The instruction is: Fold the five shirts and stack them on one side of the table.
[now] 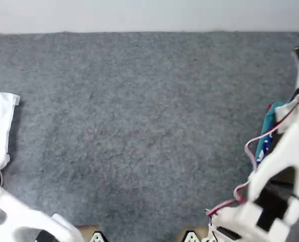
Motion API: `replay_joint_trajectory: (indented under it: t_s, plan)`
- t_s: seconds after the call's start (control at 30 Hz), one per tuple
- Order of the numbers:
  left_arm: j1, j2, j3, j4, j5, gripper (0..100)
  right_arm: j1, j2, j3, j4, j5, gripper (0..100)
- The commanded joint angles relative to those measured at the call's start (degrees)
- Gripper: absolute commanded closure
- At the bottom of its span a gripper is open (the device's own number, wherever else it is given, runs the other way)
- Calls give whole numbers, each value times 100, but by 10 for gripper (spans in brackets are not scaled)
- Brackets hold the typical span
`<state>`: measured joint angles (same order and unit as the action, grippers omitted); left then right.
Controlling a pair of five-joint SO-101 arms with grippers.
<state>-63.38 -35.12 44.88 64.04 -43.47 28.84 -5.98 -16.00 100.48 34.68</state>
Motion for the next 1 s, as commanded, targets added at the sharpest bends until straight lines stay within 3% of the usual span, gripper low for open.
replay_joint_trajectory:
  t_s: [0.0,0.33,0.57,0.7,0.97]
  plan:
    - [-105,949,-681,-141,-308,772,-303,-971,774,242,-70,987]
    - [-396,3631,-2818,-141,-1055,771,-549,-2053,1644,233,-695,987]
    - [-422,5292,-3793,-360,-721,800,-549,-2413,1662,242,-695,987]
    - [-343,5354,-4171,-369,-501,984,-549,-2422,1662,242,-695,987]
    - [659,4088,-4303,1125,-492,987,-549,-2422,1662,233,-695,987]
